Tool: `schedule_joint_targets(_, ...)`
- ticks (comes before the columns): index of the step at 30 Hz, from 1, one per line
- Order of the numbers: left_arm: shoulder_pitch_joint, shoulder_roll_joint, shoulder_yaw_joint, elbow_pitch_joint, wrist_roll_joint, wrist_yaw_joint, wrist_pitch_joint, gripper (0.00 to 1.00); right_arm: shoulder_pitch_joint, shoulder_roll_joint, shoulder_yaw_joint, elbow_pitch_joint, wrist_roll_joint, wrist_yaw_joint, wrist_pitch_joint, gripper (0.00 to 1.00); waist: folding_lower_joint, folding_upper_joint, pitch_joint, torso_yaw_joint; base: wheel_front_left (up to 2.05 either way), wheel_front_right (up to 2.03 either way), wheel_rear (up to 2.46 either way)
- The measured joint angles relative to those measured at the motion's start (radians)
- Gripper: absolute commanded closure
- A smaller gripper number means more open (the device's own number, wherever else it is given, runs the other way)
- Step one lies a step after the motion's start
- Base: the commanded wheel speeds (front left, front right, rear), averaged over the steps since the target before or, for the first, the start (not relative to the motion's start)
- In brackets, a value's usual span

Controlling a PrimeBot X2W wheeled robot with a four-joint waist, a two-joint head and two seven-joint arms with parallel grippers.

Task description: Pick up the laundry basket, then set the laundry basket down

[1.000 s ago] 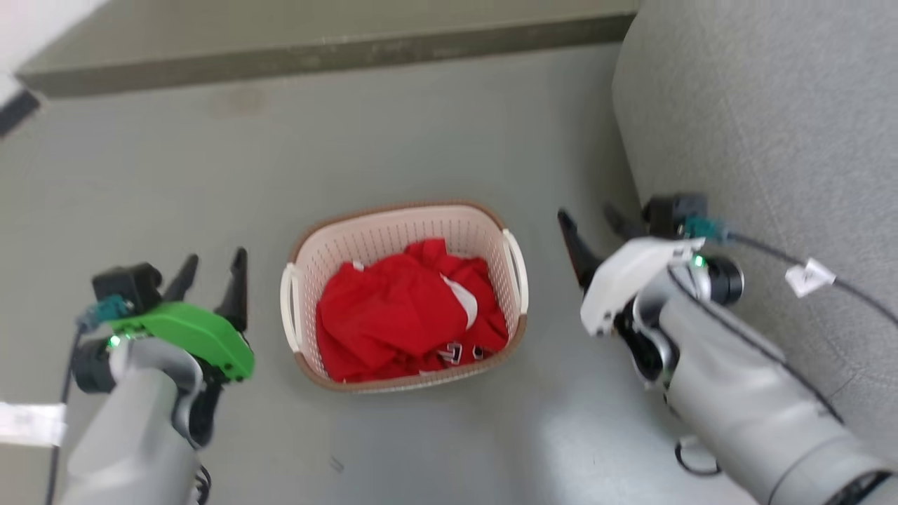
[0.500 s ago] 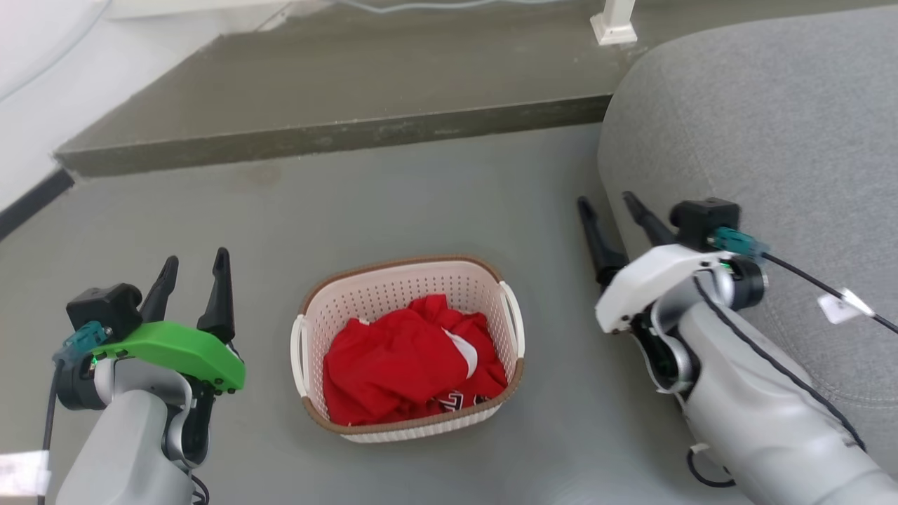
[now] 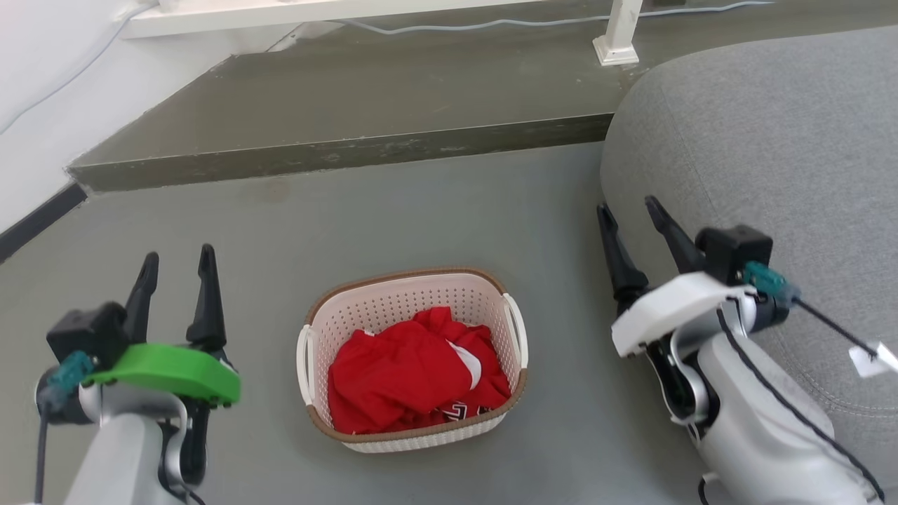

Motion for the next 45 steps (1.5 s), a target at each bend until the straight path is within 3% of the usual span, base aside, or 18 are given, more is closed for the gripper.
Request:
schedule_joint_targets(20, 0.153, -0.065, 0.08, -0.14, 0.097, 0.009, 0.0, 0.0, 0.151, 0.014, -0.063, -0.105, -0.093, -0.007, 0.0, 0.0, 0.0001, 0.0, -0.002, -0.001, 0.0, 0.0, 0.0)
schedule_joint_targets(45, 0.205, -0.094, 0.107, -0.168, 0.13, -0.051, 0.0, 0.0, 0.2, 0.04, -0.105, -0.119, -0.143, 0.028, 0.0, 0.0, 0.0, 0.0, 0.001, -0.005, 0.0, 0.0, 0.0)
